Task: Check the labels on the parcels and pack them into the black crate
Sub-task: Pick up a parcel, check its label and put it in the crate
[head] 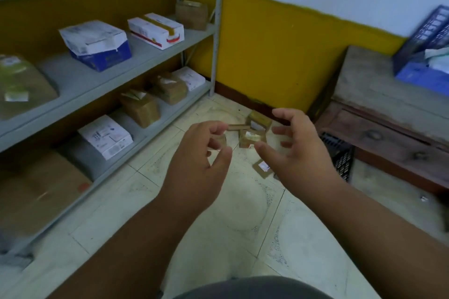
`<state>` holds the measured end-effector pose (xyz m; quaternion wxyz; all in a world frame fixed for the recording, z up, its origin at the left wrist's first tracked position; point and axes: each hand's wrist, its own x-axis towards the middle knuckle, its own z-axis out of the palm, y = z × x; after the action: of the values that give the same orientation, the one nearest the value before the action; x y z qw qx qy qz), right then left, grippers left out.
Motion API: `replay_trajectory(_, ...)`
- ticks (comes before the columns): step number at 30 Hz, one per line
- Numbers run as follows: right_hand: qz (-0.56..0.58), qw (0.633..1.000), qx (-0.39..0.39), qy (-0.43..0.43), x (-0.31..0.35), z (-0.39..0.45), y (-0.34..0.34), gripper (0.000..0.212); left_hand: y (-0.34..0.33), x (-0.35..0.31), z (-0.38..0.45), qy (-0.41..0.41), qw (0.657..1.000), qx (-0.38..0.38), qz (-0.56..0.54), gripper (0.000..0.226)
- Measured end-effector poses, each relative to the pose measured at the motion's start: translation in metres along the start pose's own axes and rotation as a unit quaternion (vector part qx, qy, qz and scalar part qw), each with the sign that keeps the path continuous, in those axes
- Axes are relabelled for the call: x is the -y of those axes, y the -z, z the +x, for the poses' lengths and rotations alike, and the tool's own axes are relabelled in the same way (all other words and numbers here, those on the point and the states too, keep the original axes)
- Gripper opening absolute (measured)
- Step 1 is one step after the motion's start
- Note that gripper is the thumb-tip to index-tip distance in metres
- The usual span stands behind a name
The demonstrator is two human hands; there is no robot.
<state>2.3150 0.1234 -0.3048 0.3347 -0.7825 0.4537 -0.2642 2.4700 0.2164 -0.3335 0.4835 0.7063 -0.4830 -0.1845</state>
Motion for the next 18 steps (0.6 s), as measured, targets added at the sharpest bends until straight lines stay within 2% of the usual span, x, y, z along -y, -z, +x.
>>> replay_trajectory(4,0.02,0.999,0.013,-0.03,-0.033,0.041,0.009,0.065,-0.034,0.001,0.034,0.013,0.999,-0.029,-0.006,0.031)
replay_trajectory(9,0.065,0.995,0.034,-0.071,-0.054,0.093,-0.017,0.072,-0.047,0.02,0.09,0.023,0.999,-0.026,-0.003,0.031)
replay_trajectory(14,0.069,0.994,0.037,-0.076,-0.059,0.176,-0.042,0.069,-0.053,0.053,0.187,-0.01,1.0,0.001,0.01,0.032)
replay_trajectory(18,0.078,0.992,0.006,-0.096,-0.055,0.259,-0.05,0.064,-0.053,0.069,0.293,-0.048,0.998,0.04,0.005,0.033)
